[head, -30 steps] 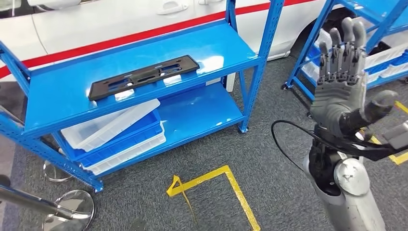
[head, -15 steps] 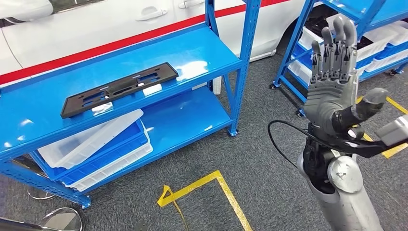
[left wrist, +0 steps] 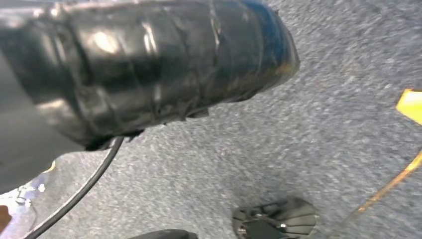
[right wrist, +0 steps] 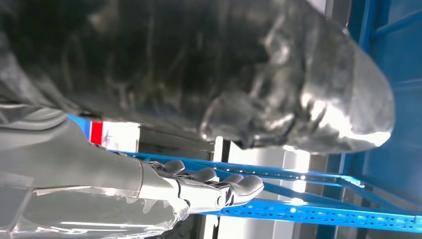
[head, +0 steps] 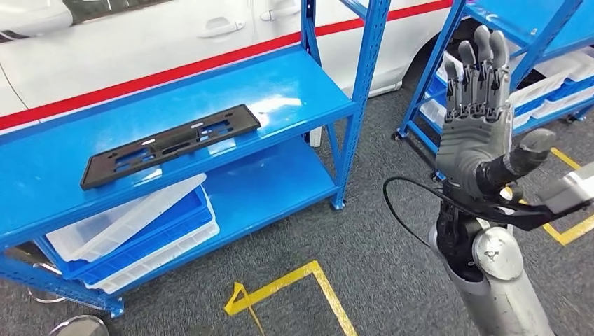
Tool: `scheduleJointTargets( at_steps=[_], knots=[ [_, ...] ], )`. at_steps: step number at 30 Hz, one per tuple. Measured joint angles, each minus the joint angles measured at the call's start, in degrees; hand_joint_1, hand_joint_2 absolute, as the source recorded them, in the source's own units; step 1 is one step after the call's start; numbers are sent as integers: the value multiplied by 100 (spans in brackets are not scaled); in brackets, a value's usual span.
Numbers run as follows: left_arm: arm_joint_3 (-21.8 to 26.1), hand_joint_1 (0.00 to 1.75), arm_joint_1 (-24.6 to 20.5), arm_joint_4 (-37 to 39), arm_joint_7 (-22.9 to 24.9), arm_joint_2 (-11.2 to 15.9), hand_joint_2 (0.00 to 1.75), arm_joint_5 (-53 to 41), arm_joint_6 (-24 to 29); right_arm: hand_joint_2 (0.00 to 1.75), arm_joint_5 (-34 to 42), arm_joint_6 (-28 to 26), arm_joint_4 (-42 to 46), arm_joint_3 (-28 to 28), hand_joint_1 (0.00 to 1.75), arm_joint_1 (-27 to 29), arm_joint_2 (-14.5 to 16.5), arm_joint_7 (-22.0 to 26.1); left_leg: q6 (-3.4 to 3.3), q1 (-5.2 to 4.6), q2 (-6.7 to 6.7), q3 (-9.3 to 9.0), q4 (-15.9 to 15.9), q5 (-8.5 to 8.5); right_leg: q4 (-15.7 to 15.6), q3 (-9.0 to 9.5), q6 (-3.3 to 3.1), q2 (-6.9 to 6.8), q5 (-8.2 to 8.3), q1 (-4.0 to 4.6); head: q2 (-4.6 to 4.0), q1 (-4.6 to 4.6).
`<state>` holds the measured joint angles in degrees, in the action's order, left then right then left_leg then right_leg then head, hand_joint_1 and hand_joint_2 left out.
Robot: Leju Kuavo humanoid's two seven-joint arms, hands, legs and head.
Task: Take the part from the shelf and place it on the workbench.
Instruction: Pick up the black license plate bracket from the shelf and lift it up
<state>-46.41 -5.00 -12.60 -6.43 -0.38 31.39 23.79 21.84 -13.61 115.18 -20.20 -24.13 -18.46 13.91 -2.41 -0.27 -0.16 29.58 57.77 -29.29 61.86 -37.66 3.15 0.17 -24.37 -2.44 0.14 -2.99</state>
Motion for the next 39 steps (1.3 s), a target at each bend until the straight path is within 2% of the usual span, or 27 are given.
scheduleJointTargets(
  at_steps=[1,3,5,7,9,10,11,12,14,15,16,17,19,21,22,24,25,26,27,28,30,31,32,34,35,37,39],
  knots=[
    [-2,0,-4,1,1,2,0,0,1,0,0,1,-6,-7,0,8,0,1,42,2,-2,23,64,-56,-63,-7,-55,2,18,17,0,2],
    [-3,0,-4,2,2,3,0,0,2,0,0,1,-9,-18,0,20,0,1,102,8,1,65,140,-124,-21,-20,-213,27,-24,54,1,-8],
    [-4,0,-10,2,0,2,0,0,2,0,0,1,3,-19,0,10,1,4,148,34,3,161,384,-149,-22,39,-289,49,-65,63,0,-22],
    [-5,0,-25,1,-3,-6,0,-2,2,0,-3,3,15,-20,0,-14,1,5,186,49,4,527,1022,-248,-38,126,-345,38,-120,72,-1,-28],
    [-13,0,-23,1,-12,-15,0,-63,10,0,-102,4,13,-27,0,-21,1,-49,202,51,5,1030,1710,-482,-40,199,-381,17,-183,98,-1,-32],
    [-25,0,-21,1,-16,-16,0,-126,21,0,-231,6,1,-45,0,-21,5,-100,196,50,5,1212,1871,-533,-40,241,-390,7,-216,112,-1,-32],
    [-46,0,-29,1,-17,-14,0,-200,33,0,-410,6,-22,-79,0,-22,11,-150,180,48,5,1296,1829,-455,-40,286,-394,-3,-248,124,-1,-32],
    [-74,0,-49,1,-10,-9,0,-264,46,0,-594,6,-55,-123,0,-23,21,-184,154,41,13,1278,1583,-239,-40,338,-393,-23,-285,134,-1,-32],
    [-126,0,-111,1,7,4,0,-331,63,0,-851,5,-124,-207,0,-26,44,-193,82,-15,146,1077,818,304,-47,436,-377,-85,-356,148,-1,-29],
    [-145,0,-147,1,14,9,0,-340,69,0,-905,5,-152,-235,0,-29,52,-188,47,-56,227,987,512,435,-53,463,-360,-121,-382,157,-1,-33],
    [-163,0,-175,1,17,12,0,-344,74,0,-928,5,-175,-256,0,-32,56,-186,21,-94,289,938,339,498,-64,476,-337,-160,-403,170,-1,-35],
    [-183,0,-194,1,20,13,0,-344,78,0,-938,6,-198,-274,0,-36,58,-186,5,-121,297,930,293,472,-81,487,-310,-200,-420,184,-1,-37],
    [-226,0,-200,0,19,12,0,-345,82,0,-950,6,-236,-296,0,-49,63,-188,-25,-103,203,892,228,533,-107,519,-251,-272,-467,202,-1,-39],
    [-262,0,-196,-1,10,9,0,-361,85,0,-956,5,-260,-302,0,-66,66,-189,-68,-67,102,832,159,557,77,464,-213,-209,-616,200,-1,-35],
    [-275,0,-200,-2,7,8,0,-373,86,0,-957,5,-270,-303,0,-69,66,-190,-89,-55,52,809,138,561,342,335,-204,-143,-757,190,-1,-34],
    [-302,0,-214,-2,13,9,0,-406,85,0,-957,7,-296,-307,0,-65,67,-191,-123,-60,-54,796,134,548,1075,-71,-193,-67,-1060,189,0,-34],
    [-317,0,-217,-2,25,9,0,-422,85,0,-957,8,-312,-309,0,-58,67,-191,-131,-62,-112,791,136,541,1372,-262,-186,-53,-1132,189,0,-35],
    [-337,0,-214,-2,39,8,0,-435,85,0,-957,14,-329,-311,0,-52,67,-191,-135,-64,-171,781,138,532,1479,-369,-181,-43,-1083,188,0,-35],
    [-359,0,-208,-2,55,8,0,-442,86,0,-957,22,-344,-313,0,-49,67,-191,-134,-63,-235,762,142,521,1364,-366,-182,-33,-917,186,1,-35],
    [-379,0,-203,-2,67,7,0,-443,87,0,-957,29,-359,-314,0,-47,67,-191,-125,-61,-302,734,147,506,1040,-256,-189,-1,-657,181,0,-34],
    [-409,0,-205,-2,77,8,0,-441,89,0,-957,37,-388,-316,0,-48,68,-192,-92,-56,-429,700,170,471,258,63,-214,215,-241,161,0,-42],
    [-417,0,-213,-2,78,10,0,-439,90,0,-956,37,-402,-318,0,-51,69,-194,-70,-48,-484,708,180,465,3,176,-222,326,-154,150,-1,-51],
    [-422,0,-220,-2,80,13,0,-438,90,0,-956,37,-414,-319,0,-52,70,-196,-45,-36,-534,730,185,467,-113,228,-228,402,-151,150,0,-61],
    [-427,0,-216,-2,83,18,0,-435,92,0,-955,38,-432,-323,0,-56,73,-198,13,-14,-634,761,169,488,-165,263,-246,363,-158,155,0,-76],
    [-429,0,-205,-2,83,21,0,-435,93,0,-955,38,-437,-327,0,-58,76,-198,44,-14,-614,771,186,477,-193,286,-268,307,-149,150,0,-77],
    [-433,0,-195,-2,83,24,0,-435,93,0,-955,38,-441,-340,0,-64,86,-196,116,-36,-387,881,447,325,-246,341,-317,175,-140,127,-1,-96],
    [-440,0,-202,-2,83,23,0,-437,93,0,-955,38,-450,-350,0,-69,90,-193,183,-19,-124,1204,1124,0,-263,371,-355,27,-154,141,-1,-112]
  ],
)
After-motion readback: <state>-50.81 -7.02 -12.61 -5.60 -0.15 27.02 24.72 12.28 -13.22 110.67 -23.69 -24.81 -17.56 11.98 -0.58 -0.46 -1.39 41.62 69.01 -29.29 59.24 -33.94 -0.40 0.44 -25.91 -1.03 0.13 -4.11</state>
